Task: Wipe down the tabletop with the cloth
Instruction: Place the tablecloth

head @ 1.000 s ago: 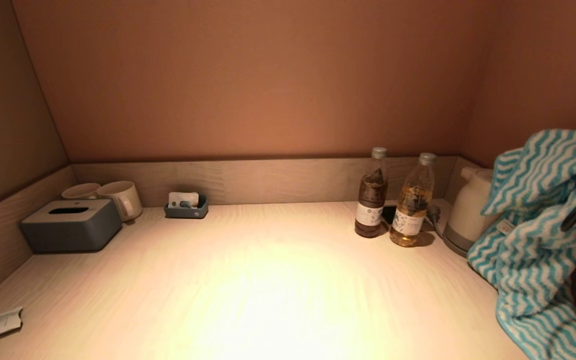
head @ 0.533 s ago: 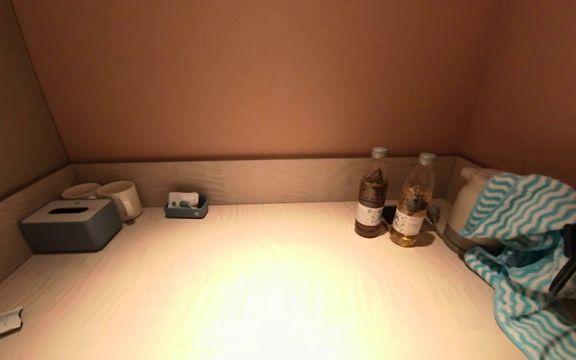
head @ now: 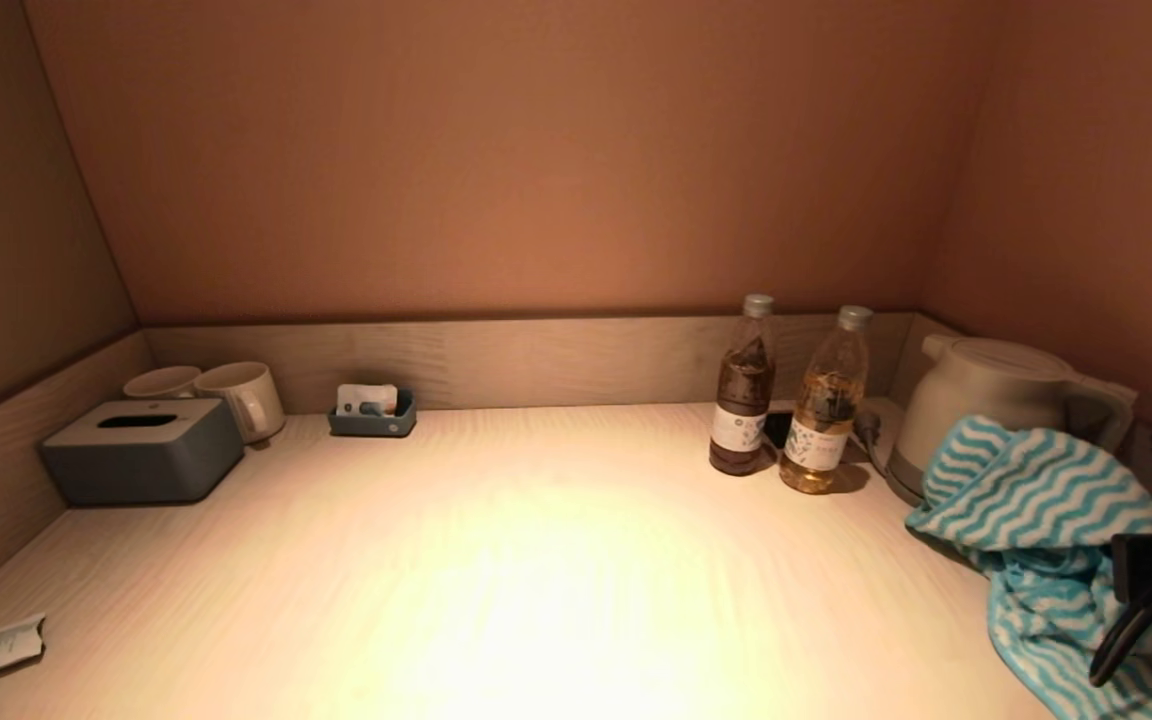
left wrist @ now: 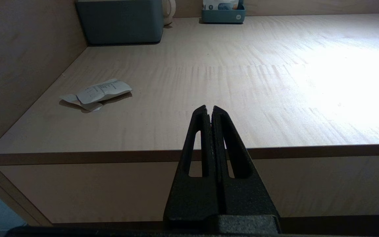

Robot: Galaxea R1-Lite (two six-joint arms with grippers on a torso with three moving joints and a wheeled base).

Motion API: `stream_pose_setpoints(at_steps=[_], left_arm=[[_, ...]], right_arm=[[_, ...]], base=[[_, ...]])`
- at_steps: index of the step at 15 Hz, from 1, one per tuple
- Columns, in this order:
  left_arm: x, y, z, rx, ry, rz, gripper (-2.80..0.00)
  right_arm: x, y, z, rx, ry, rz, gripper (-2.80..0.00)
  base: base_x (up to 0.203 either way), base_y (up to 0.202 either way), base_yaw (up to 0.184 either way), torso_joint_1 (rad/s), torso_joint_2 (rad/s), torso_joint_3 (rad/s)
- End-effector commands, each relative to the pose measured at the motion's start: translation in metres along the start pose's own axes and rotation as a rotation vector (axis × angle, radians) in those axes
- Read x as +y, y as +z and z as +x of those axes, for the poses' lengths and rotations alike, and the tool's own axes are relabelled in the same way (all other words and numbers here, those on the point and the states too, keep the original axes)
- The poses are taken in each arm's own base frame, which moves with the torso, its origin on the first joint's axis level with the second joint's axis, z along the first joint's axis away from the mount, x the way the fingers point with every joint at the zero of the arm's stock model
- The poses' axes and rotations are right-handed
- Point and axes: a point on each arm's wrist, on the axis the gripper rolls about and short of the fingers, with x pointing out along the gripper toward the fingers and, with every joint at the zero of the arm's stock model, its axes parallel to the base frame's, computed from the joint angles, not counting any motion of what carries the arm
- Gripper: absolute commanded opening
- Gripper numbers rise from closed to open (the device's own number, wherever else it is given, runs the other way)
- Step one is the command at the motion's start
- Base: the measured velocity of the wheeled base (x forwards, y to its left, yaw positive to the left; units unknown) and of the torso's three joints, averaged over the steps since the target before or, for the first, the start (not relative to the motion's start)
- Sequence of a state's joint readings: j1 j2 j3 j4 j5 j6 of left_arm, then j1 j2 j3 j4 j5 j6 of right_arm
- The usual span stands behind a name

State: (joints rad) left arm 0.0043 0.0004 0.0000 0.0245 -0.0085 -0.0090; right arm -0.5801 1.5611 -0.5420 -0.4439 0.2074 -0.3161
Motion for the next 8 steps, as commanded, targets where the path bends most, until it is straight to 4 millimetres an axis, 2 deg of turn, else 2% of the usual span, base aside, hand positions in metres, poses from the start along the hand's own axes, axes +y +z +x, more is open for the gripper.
stream_pose_setpoints(at_steps=[1, 8], left_arm=[[0.0, 0.0, 0.0, 0.0, 0.0, 0.0, -2.8], [0.0, 0.0, 0.0, 0.0, 0.0, 0.0, -2.8]], right_arm=[[-0.001, -0.007, 0.001, 0.023, 0.008, -0.006, -2.8], [-0.006, -0.018, 0.036, 0.118, 0.039, 0.016, -2.8]], base=[[0.0, 0.0, 0.0, 0.0, 0.0, 0.0], [0.0, 0.0, 0.0, 0.0, 0.0, 0.0]])
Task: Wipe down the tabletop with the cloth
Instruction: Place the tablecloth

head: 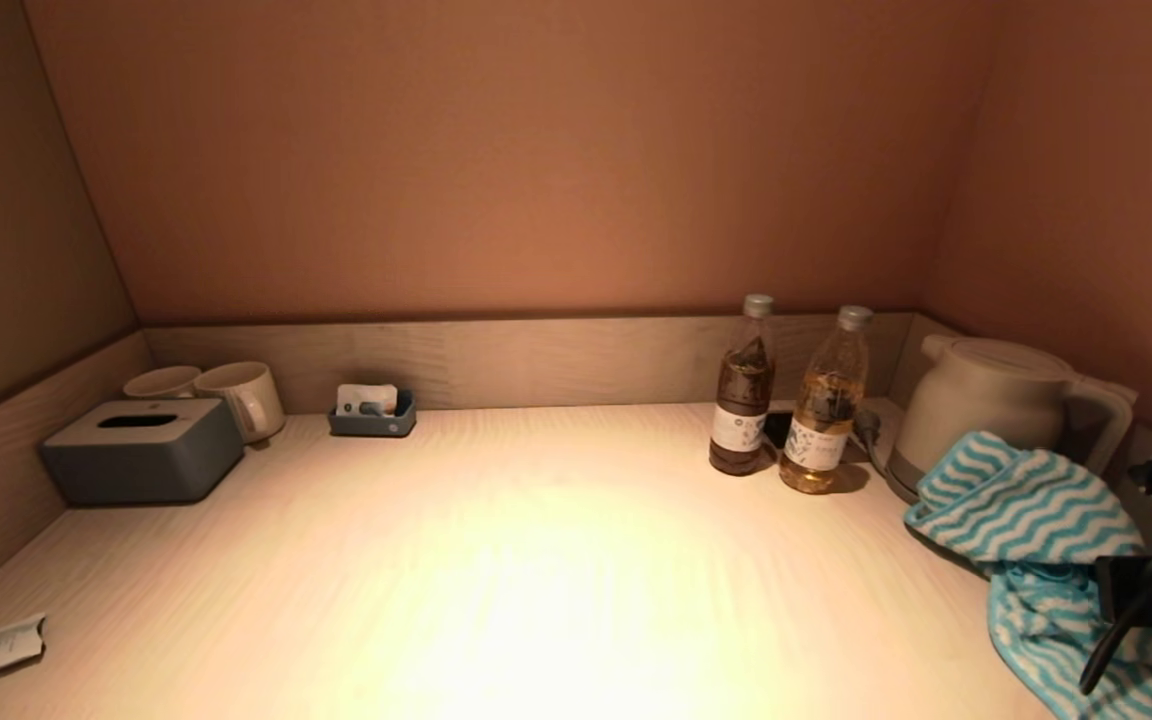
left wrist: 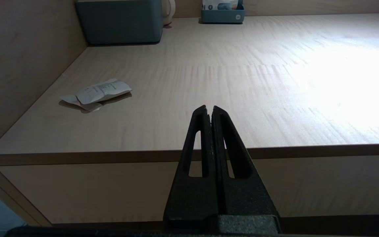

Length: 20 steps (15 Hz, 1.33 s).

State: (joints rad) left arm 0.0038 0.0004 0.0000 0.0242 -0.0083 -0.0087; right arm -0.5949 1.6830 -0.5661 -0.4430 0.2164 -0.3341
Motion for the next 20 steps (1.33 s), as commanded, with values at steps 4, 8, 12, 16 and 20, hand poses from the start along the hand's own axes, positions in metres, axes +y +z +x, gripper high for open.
stream_pose_setpoints(at_steps=[4, 8, 12, 16, 20], left_arm=[[0.0, 0.0, 0.0, 0.0, 0.001, -0.001, -2.8], [0.0, 0.0, 0.0, 0.0, 0.0, -0.001, -2.8], [0.0, 0.0, 0.0, 0.0, 0.0, -0.001, -2.8], [0.0, 0.0, 0.0, 0.0, 0.001, -0.001, -2.8], [0.0, 0.0, 0.0, 0.0, 0.001, -0.001, -2.8]], right_arm=[[-0.004, 0.007, 0.01, -0.008, 0.0, 0.0, -2.8], [-0.004, 0.007, 0.009, -0.01, 0.0, -0.007, -2.8], [-0.003, 0.009, 0.007, -0.02, 0.005, -0.012, -2.8], [-0.001, 0.011, 0.006, -0.031, 0.01, -0.019, 0.0], [0.0, 0.017, -0.008, -0.074, -0.002, -0.029, 0.0]], base=[[0.0, 0.0, 0.0, 0.0, 0.0, 0.0], [0.0, 0.0, 0.0, 0.0, 0.0, 0.0], [0.0, 0.0, 0.0, 0.0, 0.0, 0.0], [0.0, 0.0, 0.0, 0.0, 0.0, 0.0], [0.0, 0.0, 0.0, 0.0, 0.0, 0.0]])
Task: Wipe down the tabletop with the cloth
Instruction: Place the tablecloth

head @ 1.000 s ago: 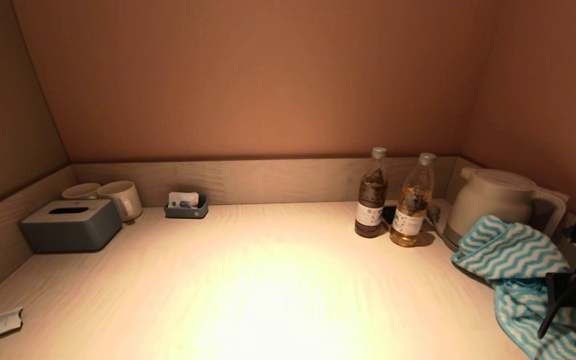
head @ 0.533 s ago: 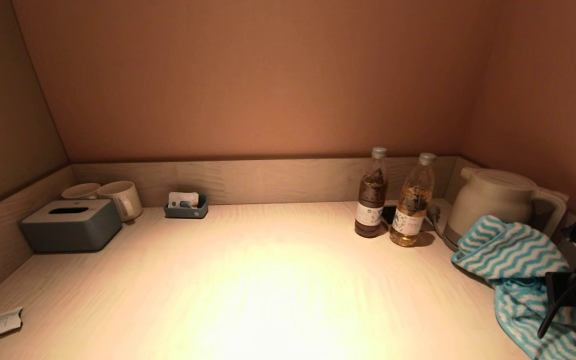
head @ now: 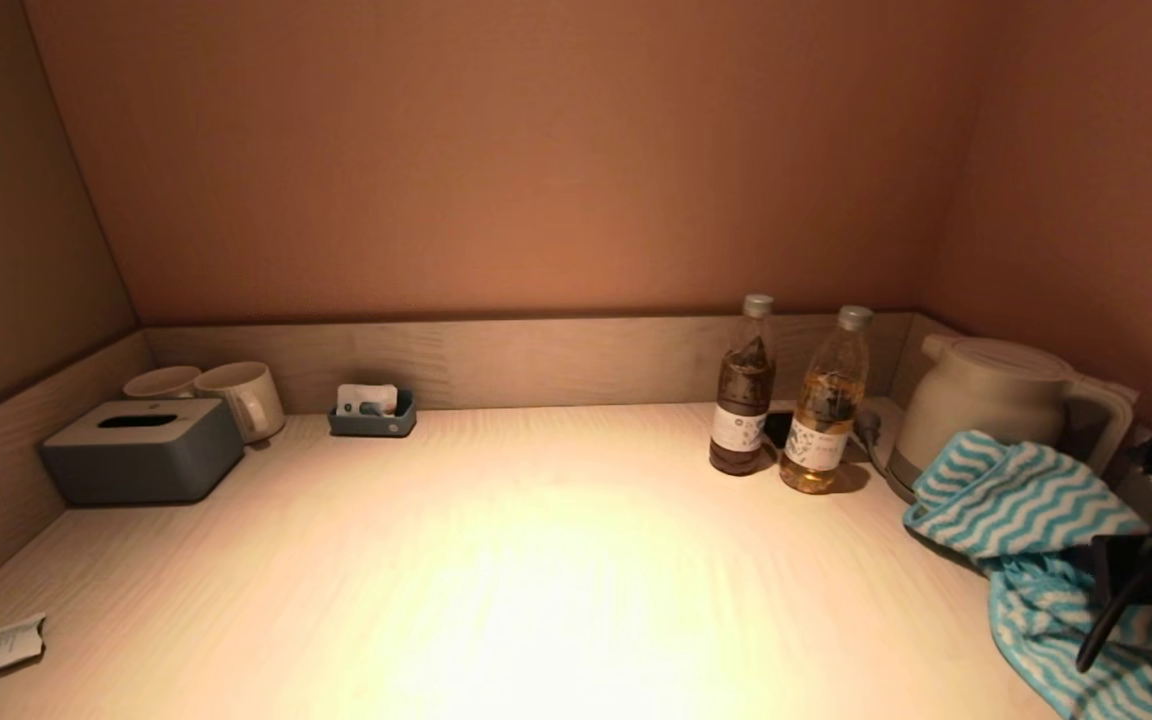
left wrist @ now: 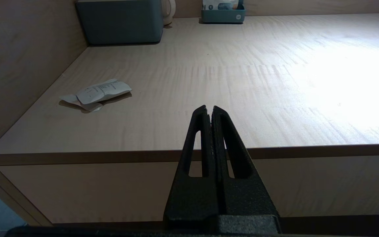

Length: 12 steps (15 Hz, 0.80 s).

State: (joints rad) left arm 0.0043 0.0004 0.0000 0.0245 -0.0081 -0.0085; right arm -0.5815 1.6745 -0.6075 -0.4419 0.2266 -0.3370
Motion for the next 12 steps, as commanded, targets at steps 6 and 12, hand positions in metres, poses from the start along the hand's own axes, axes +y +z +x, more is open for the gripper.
stream_pose_setpoints(at_steps=[6, 12], left_arm=[[0.0, 0.0, 0.0, 0.0, 0.001, -0.001, -2.8], [0.0, 0.0, 0.0, 0.0, -0.001, -0.001, -2.8]], right_arm=[[0.014, 0.015, -0.063, -0.184, -0.024, -0.059, 0.0], [0.038, 0.005, -0.121, -0.344, -0.024, -0.119, -2.8]], base=[[0.0, 0.0, 0.0, 0.0, 0.0, 0.0], [0.0, 0.0, 0.0, 0.0, 0.0, 0.0]])
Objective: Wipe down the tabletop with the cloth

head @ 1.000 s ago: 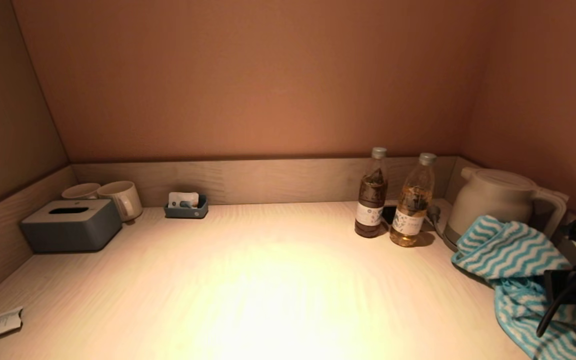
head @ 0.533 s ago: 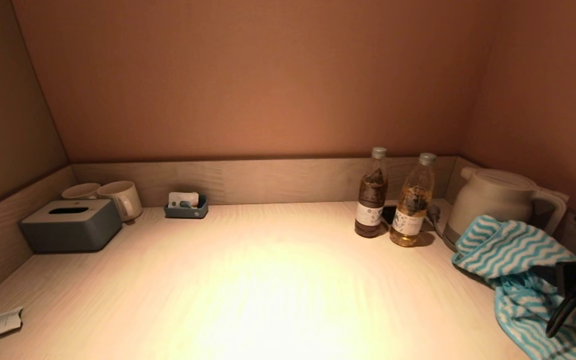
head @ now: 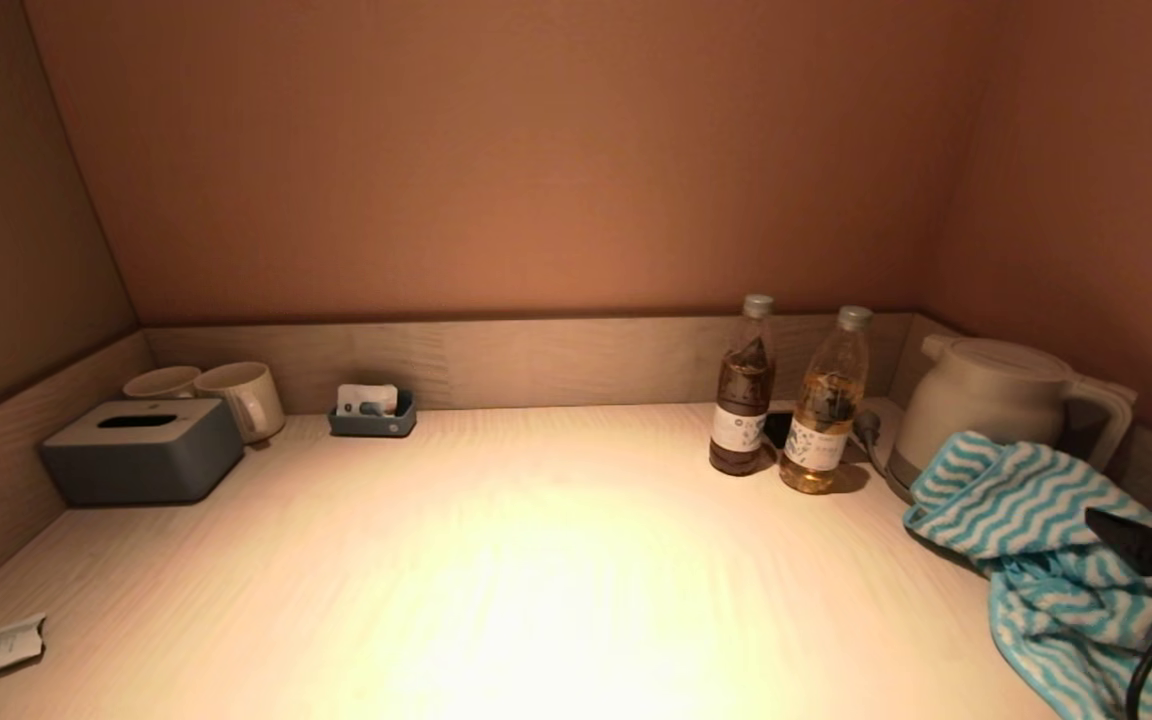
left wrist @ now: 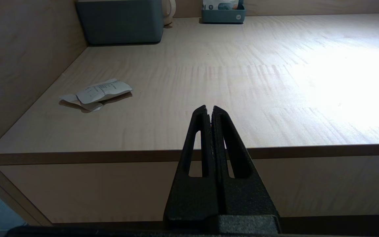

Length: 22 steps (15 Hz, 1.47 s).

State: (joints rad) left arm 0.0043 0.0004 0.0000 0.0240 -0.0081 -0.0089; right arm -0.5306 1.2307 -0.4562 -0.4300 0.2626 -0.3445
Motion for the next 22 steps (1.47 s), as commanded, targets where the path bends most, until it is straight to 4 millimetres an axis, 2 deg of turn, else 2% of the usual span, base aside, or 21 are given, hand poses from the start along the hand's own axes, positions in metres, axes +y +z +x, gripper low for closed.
stream_pose_setpoints(at_steps=[1, 6, 9, 11, 17, 22], left_arm=[[0.0, 0.0, 0.0, 0.0, 0.001, 0.0, -2.8], [0.0, 0.0, 0.0, 0.0, 0.001, 0.0, -2.8], [0.0, 0.0, 0.0, 0.0, -0.001, 0.0, -2.8], [0.0, 0.0, 0.0, 0.0, 0.001, 0.0, -2.8], [0.0, 0.0, 0.0, 0.0, 0.001, 0.0, -2.8], [0.0, 0.0, 0.0, 0.0, 0.0, 0.0, -2.8]], right_arm=[[0.008, 0.007, -0.03, -0.111, -0.011, -0.037, -2.8], [0.025, 0.018, -0.099, -0.293, -0.002, -0.085, -2.8], [0.025, 0.039, -0.126, -0.335, 0.036, 0.038, -2.8], [0.023, 0.05, -0.134, -0.374, 0.034, 0.103, -2.8], [0.017, 0.067, -0.146, -0.427, -0.03, 0.193, -2.8], [0.025, 0.057, -0.159, -0.459, -0.03, 0.296, -2.8]], base=[[0.0, 0.0, 0.0, 0.0, 0.0, 0.0], [0.0, 0.0, 0.0, 0.0, 0.0, 0.0], [0.0, 0.0, 0.0, 0.0, 0.0, 0.0], [0.0, 0.0, 0.0, 0.0, 0.0, 0.0], [0.0, 0.0, 0.0, 0.0, 0.0, 0.0], [0.0, 0.0, 0.0, 0.0, 0.0, 0.0]])
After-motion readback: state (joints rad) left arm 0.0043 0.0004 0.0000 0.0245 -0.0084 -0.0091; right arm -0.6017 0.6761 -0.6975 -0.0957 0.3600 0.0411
